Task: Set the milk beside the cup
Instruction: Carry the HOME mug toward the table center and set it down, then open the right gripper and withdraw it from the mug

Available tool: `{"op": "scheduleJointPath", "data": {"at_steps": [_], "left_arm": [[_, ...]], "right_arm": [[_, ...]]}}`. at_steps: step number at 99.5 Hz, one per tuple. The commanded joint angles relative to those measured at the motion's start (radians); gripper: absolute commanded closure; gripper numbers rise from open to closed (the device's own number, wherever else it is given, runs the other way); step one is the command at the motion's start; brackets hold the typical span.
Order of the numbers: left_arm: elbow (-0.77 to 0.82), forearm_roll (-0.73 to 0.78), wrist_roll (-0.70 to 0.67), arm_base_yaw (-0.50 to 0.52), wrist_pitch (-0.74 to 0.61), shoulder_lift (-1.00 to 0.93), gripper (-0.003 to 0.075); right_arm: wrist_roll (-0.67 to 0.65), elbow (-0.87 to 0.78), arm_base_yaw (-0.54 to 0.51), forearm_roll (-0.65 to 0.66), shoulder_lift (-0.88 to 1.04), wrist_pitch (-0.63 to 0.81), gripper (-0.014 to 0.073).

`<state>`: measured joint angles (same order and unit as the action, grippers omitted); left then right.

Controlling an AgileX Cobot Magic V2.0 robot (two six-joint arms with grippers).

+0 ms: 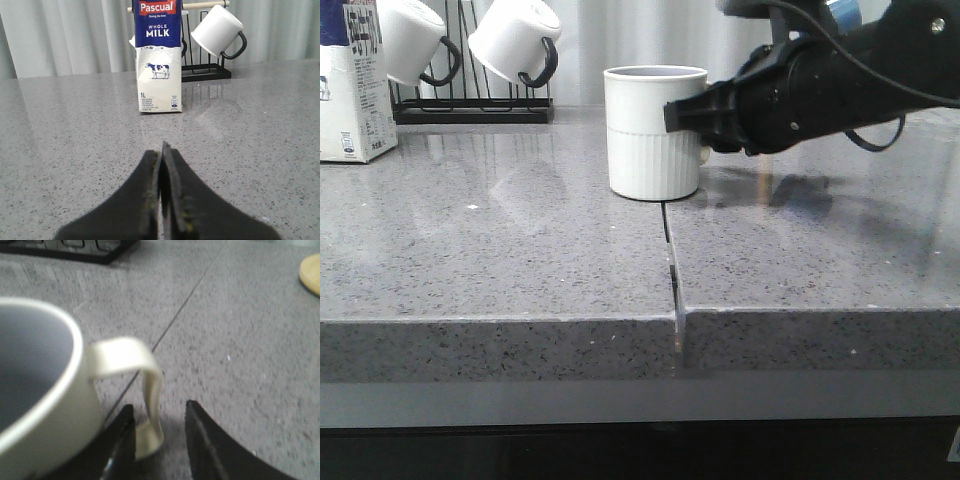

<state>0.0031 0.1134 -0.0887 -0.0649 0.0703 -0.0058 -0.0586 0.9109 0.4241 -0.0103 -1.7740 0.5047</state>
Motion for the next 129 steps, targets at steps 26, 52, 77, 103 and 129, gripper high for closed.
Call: {"op": "scheduleJointPath", "data": {"at_steps": [26,52,77,103,129], "left_arm": [[0.038,-0.006,-0.006,0.002,-0.087,-0.031,0.0741],[0.038,-0.006,-0.006,0.002,-0.087,-0.031,0.0741],[0.038,-0.006,-0.006,0.002,-0.087,-0.031,0.0741],[0.038,-0.006,-0.006,0.002,-0.087,-0.031,0.0741],[0.038,-0.006,-0.006,0.002,-0.087,-0.031,0.0741]], "right_arm": [[0.007,-0.219,-0.002,-0.055,0.233,0.203,0.0309],[0.007,-0.316,-0.002,-0.054,0.526,-0.096,0.0605],[0.007,-0.316,-0.002,-0.049,0.837,-0.45,0.0664],[0.007,-0.371,-0.002,-0.037,1.181,-0.603,0.0664],[0.007,-0.446,-0.002,-0.037,1.492,-0.766,0.0664]]}}
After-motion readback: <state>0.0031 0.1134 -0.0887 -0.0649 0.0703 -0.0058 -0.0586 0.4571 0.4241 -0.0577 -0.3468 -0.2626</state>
